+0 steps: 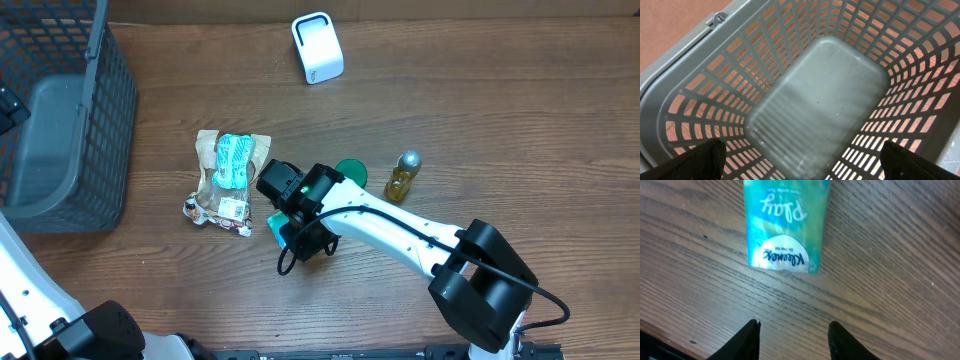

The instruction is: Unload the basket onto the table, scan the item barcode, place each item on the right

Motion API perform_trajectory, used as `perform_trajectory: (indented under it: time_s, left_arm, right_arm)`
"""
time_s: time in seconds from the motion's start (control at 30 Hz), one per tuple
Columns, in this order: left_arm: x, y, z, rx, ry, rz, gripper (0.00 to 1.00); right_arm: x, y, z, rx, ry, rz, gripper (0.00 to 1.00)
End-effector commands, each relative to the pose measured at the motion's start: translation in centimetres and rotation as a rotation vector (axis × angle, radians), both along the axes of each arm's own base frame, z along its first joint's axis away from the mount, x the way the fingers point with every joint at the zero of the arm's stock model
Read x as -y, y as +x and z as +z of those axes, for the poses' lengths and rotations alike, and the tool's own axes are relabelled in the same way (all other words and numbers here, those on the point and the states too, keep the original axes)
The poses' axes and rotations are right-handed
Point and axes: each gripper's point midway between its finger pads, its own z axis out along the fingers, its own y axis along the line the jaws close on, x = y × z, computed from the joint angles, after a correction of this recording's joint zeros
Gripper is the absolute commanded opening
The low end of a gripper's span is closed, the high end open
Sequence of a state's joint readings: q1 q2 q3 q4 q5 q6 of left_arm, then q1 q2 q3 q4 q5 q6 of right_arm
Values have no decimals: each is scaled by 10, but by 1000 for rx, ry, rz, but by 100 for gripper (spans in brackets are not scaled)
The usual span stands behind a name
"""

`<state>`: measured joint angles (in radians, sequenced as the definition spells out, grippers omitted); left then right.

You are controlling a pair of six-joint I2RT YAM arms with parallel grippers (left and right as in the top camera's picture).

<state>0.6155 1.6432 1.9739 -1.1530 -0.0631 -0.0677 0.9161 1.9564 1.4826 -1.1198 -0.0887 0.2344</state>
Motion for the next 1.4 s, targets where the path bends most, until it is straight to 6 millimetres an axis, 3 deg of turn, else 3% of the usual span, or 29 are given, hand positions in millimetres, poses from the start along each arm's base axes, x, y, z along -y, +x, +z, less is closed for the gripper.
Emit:
perform_trajectory:
  time_s: [0.0, 0.13, 0.33, 0.5, 0.83, 1.1, 1.37]
  left_arm:
    - [0, 3, 4, 4, 11, -21, 100]
    - [0, 3, 4, 4, 11, -21, 99]
    - [0, 3, 4, 4, 11, -21, 100]
    - [0, 3, 3, 3, 11, -21, 99]
    - [0, 3, 4, 4, 11, -21, 100]
    - [0, 3, 4, 4, 11, -21, 100]
    - [0, 3, 4, 4, 11, -21, 100]
  right_arm:
    - [5, -1, -3, -6, -19, -8, 38]
    - [10, -4, -5, -19, -40, -31, 33]
    - [18, -11, -15, -37, -65, -34, 17]
    - [17, -10, -19, -32, -58, -34, 16]
    - [16, 11, -20, 68, -67, -115, 11]
    - [-14, -2, -17, -30, 79, -106, 10]
    - [-43, 20, -11, 60, 201, -101, 17]
